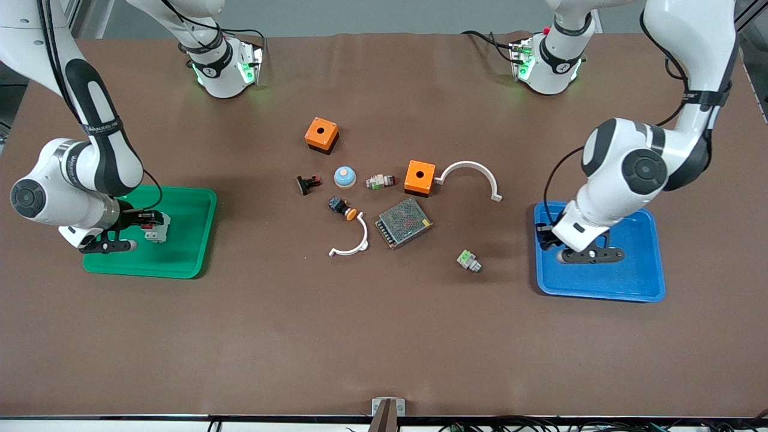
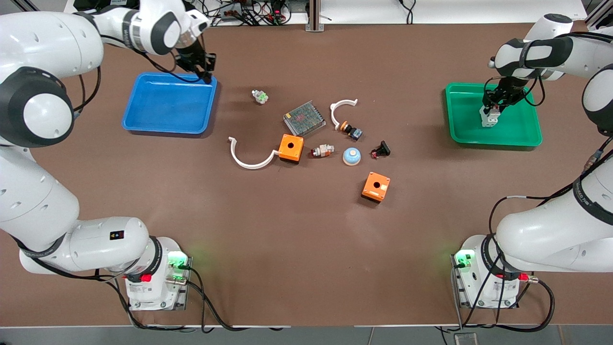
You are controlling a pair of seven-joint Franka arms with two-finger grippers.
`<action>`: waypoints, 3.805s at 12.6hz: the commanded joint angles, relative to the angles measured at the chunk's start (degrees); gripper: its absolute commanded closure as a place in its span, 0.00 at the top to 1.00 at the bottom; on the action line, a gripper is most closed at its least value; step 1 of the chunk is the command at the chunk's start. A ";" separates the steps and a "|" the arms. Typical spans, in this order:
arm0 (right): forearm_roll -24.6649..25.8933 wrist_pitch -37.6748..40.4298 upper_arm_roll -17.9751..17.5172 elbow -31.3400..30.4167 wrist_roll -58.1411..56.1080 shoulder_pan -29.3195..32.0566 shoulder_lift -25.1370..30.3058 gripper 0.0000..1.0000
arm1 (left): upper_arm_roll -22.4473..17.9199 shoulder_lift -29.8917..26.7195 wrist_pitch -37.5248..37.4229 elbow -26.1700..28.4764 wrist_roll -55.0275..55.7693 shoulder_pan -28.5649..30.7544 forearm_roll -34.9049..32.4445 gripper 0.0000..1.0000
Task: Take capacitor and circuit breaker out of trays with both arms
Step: 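Lift the capacitor with the left gripper while the right gripper lifts the breaker, then carry the capacitor and breaker toward the middle of the table with both grippers, then set the capacitor and breaker down among the parts and open both grippers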
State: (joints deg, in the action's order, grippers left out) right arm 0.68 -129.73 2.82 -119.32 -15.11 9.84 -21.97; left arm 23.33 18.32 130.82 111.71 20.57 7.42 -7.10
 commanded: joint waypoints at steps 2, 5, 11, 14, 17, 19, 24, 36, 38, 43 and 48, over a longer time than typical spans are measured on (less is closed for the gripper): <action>-0.50 -0.25 -0.09 0.31 -0.27 -0.26 -0.61 0.26 | 3.92 0.83 -1.27 -0.61 6.75 -0.90 -0.46 0.00; -0.59 0.00 -0.18 0.58 -0.62 -0.70 -0.79 0.08 | 3.92 1.98 -1.27 -1.22 11.49 -5.03 -0.55 0.00; -0.76 17.45 -0.27 11.62 4.89 -7.97 4.48 0.07 | 3.66 4.70 -1.19 -2.90 19.32 -10.48 -1.17 0.00; -3.12 21.19 -0.27 15.25 17.62 -15.70 4.48 0.07 | 3.65 7.77 -0.92 -4.12 23.17 -11.90 -4.84 0.00; -9.53 19.70 -0.18 16.66 28.00 -23.69 3.87 0.07 | 3.57 9.19 -0.92 -2.47 25.73 -13.65 -5.12 0.00; -10.43 15.32 -0.18 16.58 36.07 -29.15 2.30 0.07 | 3.57 9.45 -0.49 -0.36 26.88 -13.39 -5.21 0.00; -10.52 8.55 -0.09 16.58 46.21 -37.34 -2.10 0.07 | 3.13 12.16 6.88 2.38 31.45 -13.21 -5.21 0.00; -10.61 3.35 -0.18 21.59 48.60 -41.83 -11.42 0.08 | 1.90 13.06 -10.56 -19.83 34.62 -12.52 -13.73 1.00; -10.52 3.35 -0.18 21.59 48.60 -42.71 -12.04 0.10 | 1.90 12.71 -15.58 -25.90 31.65 -10.77 -13.73 1.00; -10.43 3.79 -0.18 21.50 48.51 -42.88 -12.04 0.22 | 2.43 5.60 -21.03 -27.68 18.57 -3.12 -12.86 1.00; -10.26 4.83 -0.09 21.50 48.07 -42.53 -10.73 1.00 | 2.16 1.81 -32.72 -32.78 8.88 -1.35 -12.59 1.00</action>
State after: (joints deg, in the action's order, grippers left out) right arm -8.91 -126.33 2.26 -98.23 33.03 -32.49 -33.74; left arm 25.33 21.06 101.41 80.46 32.10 6.01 -19.60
